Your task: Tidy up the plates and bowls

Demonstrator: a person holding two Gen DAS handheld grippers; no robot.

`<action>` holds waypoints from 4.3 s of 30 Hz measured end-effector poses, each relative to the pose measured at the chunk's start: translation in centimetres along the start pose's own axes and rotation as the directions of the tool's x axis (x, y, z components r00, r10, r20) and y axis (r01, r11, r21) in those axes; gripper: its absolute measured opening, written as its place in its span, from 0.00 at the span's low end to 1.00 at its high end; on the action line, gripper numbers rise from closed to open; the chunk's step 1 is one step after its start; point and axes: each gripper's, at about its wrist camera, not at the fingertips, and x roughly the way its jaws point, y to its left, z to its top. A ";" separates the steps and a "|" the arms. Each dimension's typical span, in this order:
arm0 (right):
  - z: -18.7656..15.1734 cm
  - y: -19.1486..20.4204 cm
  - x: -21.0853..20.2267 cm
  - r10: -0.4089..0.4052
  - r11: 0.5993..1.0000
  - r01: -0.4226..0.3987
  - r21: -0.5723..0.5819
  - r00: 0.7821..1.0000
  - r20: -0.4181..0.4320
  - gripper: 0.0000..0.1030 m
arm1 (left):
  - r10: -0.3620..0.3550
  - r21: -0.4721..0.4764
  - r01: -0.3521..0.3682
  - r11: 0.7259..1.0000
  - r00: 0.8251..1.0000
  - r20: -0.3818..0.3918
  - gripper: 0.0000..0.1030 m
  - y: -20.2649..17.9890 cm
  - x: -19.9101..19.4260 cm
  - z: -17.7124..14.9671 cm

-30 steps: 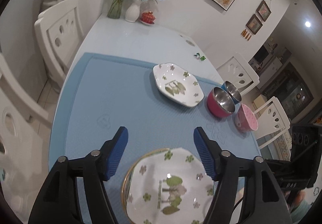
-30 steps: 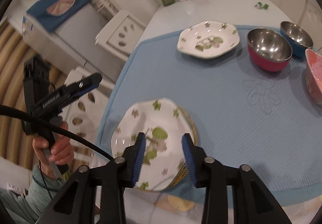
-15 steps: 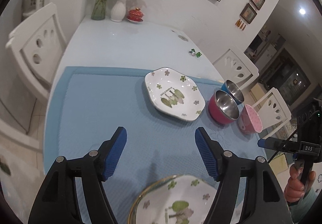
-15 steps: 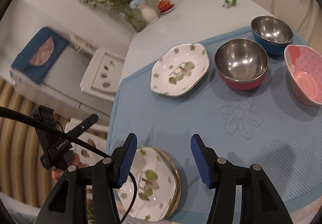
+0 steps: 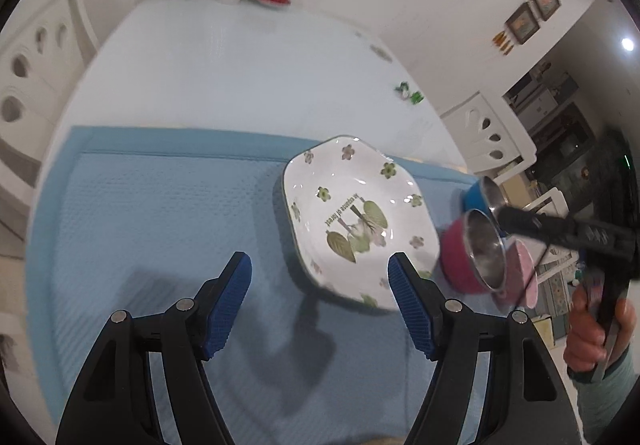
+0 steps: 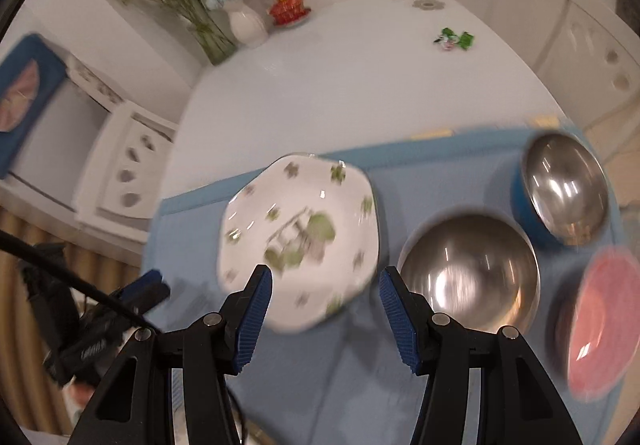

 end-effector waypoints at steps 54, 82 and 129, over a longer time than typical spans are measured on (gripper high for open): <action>-5.9 4.6 10.3 0.127 0.971 -0.121 -0.208 0.992 0.015 0.37 | 0.008 -0.145 -0.011 0.989 1.000 -0.021 0.46 7.9 0.8 -3.8; -18.1 6.5 -1.7 0.236 0.950 -0.232 -0.209 0.972 -0.004 0.36 | 0.009 -0.175 0.012 0.984 0.993 0.119 0.46 -0.1 -13.0 -12.9; -28.7 4.5 -0.4 0.160 0.975 -0.187 -0.119 0.966 -0.202 0.36 | 0.084 -0.254 -0.093 0.963 0.995 -0.045 0.47 -0.1 -12.8 -25.5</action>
